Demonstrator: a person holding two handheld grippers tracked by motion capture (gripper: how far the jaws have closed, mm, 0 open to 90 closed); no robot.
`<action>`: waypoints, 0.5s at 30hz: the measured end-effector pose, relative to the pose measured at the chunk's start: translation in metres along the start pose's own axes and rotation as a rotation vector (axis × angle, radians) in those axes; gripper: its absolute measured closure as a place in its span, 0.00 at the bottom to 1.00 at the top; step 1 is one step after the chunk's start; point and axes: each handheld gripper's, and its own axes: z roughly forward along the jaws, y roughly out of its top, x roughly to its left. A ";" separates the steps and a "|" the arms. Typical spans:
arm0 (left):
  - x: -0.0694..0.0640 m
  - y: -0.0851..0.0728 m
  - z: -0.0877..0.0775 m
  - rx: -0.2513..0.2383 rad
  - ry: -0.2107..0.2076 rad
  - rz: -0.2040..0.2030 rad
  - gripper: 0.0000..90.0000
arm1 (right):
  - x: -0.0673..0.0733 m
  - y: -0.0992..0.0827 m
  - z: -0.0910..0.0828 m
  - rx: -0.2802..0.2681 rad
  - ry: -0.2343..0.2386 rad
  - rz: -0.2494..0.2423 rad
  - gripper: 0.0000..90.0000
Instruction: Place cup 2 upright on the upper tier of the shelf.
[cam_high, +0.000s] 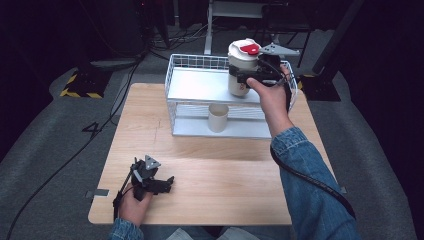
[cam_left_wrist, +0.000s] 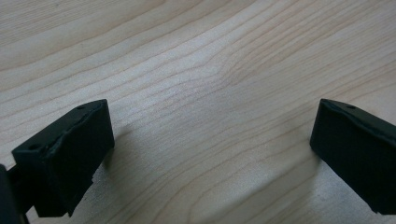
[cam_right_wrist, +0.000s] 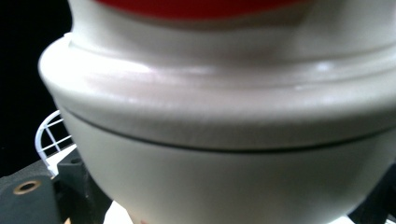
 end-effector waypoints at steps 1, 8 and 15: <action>0.000 0.000 0.000 0.000 0.000 0.000 0.00 | 0.000 0.000 0.003 0.000 0.000 0.000 0.11; 0.000 0.000 0.000 -0.001 0.000 0.000 0.00 | 0.002 0.000 0.019 0.000 -0.003 0.015 0.11; 0.000 0.000 0.000 -0.001 0.000 0.000 0.00 | 0.000 -0.004 0.028 0.011 -0.011 0.028 0.11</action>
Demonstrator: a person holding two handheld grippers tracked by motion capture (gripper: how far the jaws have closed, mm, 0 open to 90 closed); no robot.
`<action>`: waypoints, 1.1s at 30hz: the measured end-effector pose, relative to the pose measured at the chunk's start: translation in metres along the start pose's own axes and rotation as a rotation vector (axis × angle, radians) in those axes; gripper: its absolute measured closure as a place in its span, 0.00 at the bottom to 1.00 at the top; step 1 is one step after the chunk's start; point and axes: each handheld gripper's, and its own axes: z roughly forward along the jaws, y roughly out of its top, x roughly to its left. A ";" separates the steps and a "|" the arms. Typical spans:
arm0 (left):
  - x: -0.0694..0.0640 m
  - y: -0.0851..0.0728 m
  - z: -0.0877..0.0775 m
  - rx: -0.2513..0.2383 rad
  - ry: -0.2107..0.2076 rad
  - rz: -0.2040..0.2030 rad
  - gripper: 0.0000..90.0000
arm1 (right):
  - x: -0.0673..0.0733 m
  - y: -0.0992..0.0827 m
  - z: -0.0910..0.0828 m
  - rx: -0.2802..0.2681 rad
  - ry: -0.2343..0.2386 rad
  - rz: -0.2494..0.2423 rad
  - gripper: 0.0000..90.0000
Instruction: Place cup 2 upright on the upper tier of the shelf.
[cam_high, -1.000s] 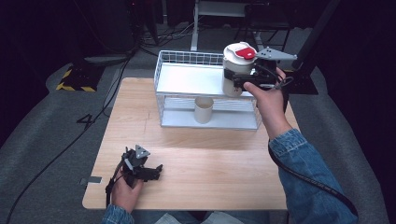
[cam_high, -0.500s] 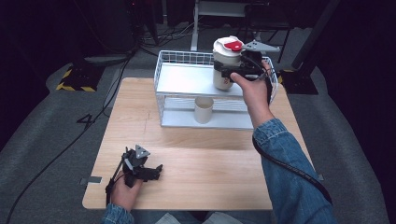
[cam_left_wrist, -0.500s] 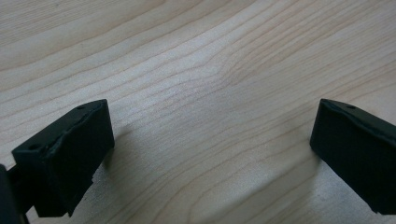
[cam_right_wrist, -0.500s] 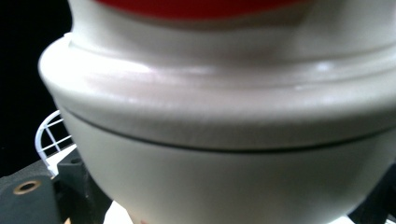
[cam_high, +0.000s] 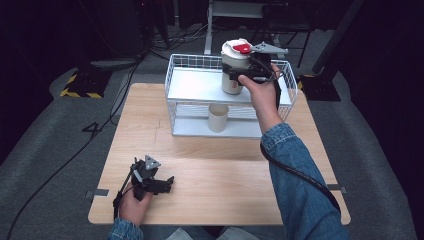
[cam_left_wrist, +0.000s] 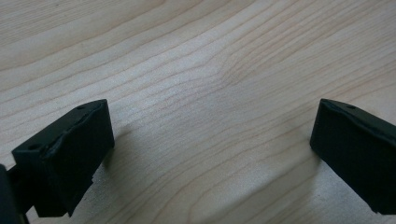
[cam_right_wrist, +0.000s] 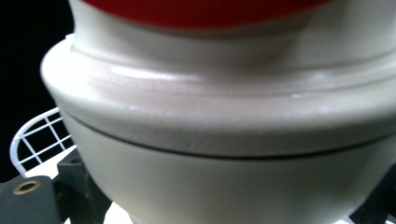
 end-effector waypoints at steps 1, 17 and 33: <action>0.000 0.000 0.000 0.000 0.000 0.000 0.00 | -0.001 -0.001 0.001 0.000 -0.002 0.001 0.11; 0.000 0.000 0.000 0.000 0.000 0.000 0.00 | 0.001 -0.004 0.004 0.001 -0.006 -0.016 0.11; 0.000 0.000 0.000 0.001 -0.001 0.000 0.00 | 0.001 -0.005 0.003 0.006 0.003 -0.036 0.11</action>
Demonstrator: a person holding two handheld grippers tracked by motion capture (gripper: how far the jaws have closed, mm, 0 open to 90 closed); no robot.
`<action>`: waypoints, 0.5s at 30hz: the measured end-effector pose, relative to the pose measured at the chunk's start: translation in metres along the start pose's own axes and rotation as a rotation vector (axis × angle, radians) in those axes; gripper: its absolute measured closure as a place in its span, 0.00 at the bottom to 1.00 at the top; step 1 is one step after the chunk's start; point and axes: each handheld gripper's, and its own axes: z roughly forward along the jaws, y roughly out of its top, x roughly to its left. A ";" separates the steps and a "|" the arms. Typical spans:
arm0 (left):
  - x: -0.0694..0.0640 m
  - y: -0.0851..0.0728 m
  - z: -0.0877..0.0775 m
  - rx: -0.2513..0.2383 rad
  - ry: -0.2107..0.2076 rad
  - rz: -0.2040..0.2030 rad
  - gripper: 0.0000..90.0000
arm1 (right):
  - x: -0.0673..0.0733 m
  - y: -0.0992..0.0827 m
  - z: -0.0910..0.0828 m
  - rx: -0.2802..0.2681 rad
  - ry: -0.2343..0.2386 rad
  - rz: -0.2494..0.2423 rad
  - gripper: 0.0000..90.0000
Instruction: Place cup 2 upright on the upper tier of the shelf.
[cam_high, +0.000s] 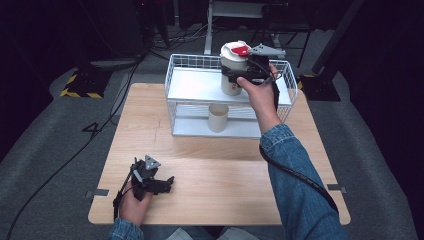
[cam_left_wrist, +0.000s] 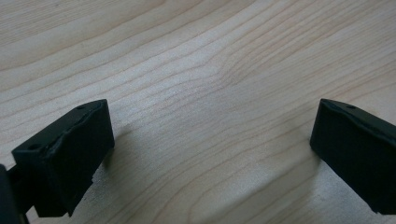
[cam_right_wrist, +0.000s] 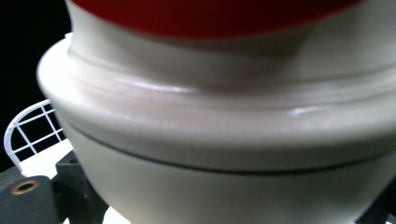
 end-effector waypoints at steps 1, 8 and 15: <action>0.000 0.000 0.000 -0.001 0.000 -0.001 0.00 | 0.000 0.000 0.000 0.001 0.000 -0.002 0.11; 0.000 0.000 0.000 -0.001 0.001 0.000 0.00 | 0.001 0.000 -0.001 0.010 -0.007 0.005 0.10; 0.000 0.000 0.000 -0.001 0.001 0.000 0.00 | 0.005 -0.001 0.003 0.042 -0.047 -0.040 0.10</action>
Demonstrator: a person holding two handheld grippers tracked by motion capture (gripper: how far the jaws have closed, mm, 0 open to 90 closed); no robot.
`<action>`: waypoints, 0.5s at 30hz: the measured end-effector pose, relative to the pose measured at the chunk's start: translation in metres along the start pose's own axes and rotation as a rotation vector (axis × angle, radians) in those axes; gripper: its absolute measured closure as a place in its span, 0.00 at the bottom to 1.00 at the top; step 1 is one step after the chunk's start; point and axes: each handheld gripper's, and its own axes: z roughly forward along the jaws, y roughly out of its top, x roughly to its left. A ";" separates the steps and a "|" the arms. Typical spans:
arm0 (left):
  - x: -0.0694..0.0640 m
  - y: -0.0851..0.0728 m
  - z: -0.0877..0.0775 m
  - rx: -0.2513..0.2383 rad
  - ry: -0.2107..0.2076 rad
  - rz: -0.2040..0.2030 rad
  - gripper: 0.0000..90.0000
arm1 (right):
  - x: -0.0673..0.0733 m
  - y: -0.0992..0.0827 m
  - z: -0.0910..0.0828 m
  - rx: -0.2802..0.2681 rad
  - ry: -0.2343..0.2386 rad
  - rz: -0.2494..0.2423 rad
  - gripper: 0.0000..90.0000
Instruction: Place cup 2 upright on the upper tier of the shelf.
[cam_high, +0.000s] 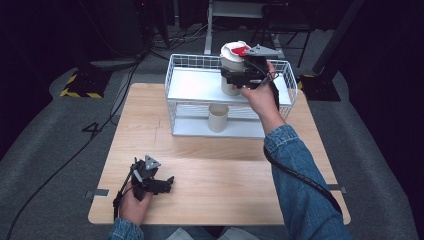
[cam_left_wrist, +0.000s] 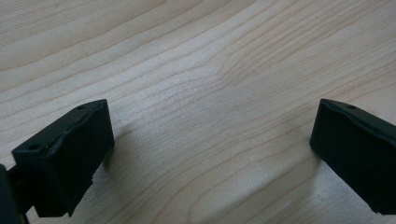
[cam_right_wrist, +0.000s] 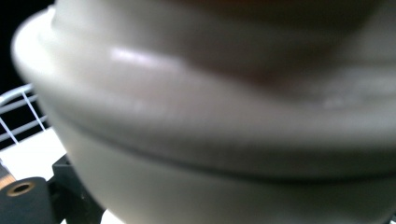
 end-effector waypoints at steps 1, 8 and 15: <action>0.000 0.000 0.000 0.001 0.000 0.000 0.00 | 0.000 0.000 -0.001 -0.003 0.001 -0.010 0.10; 0.000 0.000 0.000 0.001 -0.003 0.001 0.00 | -0.004 -0.002 -0.007 -0.010 0.029 -0.021 0.11; 0.001 0.001 0.001 0.000 -0.004 0.002 0.00 | -0.014 -0.002 -0.021 -0.004 0.062 0.002 0.00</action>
